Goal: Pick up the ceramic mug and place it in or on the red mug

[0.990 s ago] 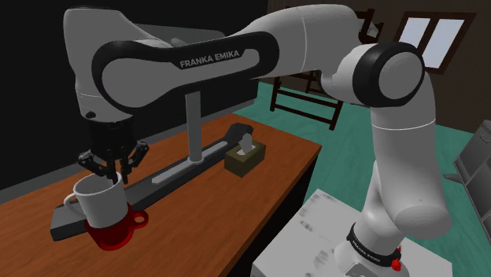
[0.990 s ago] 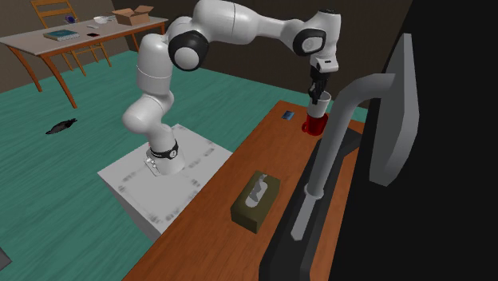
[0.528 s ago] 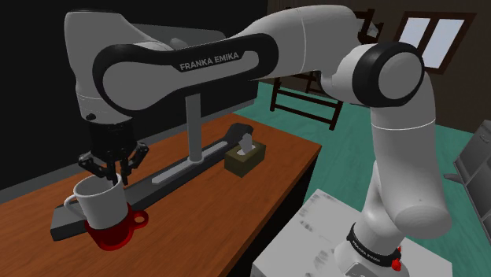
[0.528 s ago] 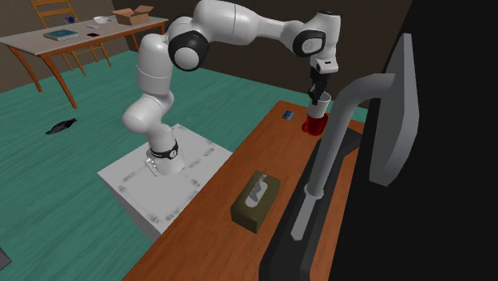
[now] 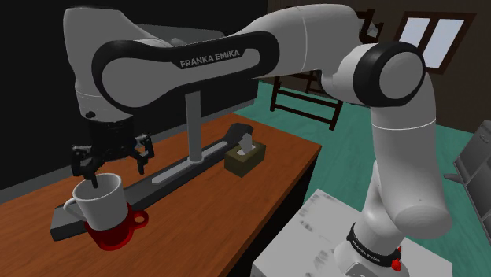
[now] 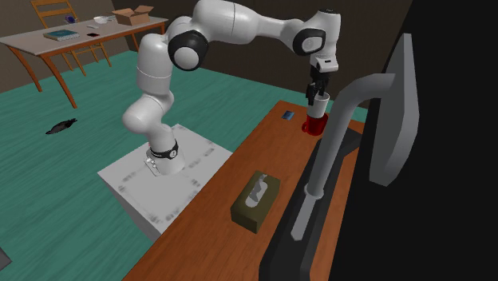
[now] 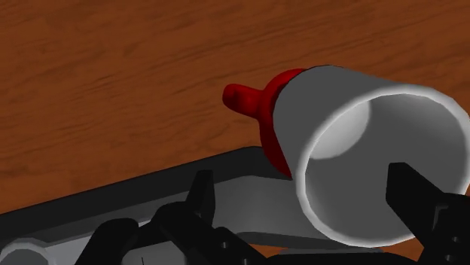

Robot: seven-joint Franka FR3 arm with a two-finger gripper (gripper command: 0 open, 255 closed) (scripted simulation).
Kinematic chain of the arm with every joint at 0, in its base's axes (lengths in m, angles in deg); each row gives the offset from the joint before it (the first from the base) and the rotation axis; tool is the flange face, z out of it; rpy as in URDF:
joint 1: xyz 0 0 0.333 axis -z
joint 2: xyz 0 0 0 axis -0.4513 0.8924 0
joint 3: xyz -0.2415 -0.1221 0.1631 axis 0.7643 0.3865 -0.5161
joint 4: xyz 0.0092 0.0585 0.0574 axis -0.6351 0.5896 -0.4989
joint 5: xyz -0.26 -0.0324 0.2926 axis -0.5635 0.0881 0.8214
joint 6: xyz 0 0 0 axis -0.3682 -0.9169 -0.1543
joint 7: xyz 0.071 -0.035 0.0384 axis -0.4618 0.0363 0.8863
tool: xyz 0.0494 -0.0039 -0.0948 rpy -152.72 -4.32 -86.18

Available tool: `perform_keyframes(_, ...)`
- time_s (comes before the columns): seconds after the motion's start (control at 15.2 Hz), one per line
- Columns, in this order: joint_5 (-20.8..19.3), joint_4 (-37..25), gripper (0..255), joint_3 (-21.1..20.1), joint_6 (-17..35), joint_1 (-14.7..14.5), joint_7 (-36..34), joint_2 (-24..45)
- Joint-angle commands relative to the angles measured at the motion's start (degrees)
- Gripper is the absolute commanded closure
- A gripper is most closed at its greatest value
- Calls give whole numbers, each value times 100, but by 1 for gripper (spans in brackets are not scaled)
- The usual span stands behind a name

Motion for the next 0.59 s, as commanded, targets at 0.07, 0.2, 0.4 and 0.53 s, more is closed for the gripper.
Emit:
perform_keyframes(0.07, 41, -387, 0, -21, -450, -14, 39, -71)
perform_keyframes(0.2, 49, -522, 0, -27, -595, -23, 48, -84)
perform_keyframes(0.4, 49, -522, 0, -27, -595, -23, 48, -84)
perform_keyframes(0.53, 49, -522, 0, -27, -595, -23, 48, -84)
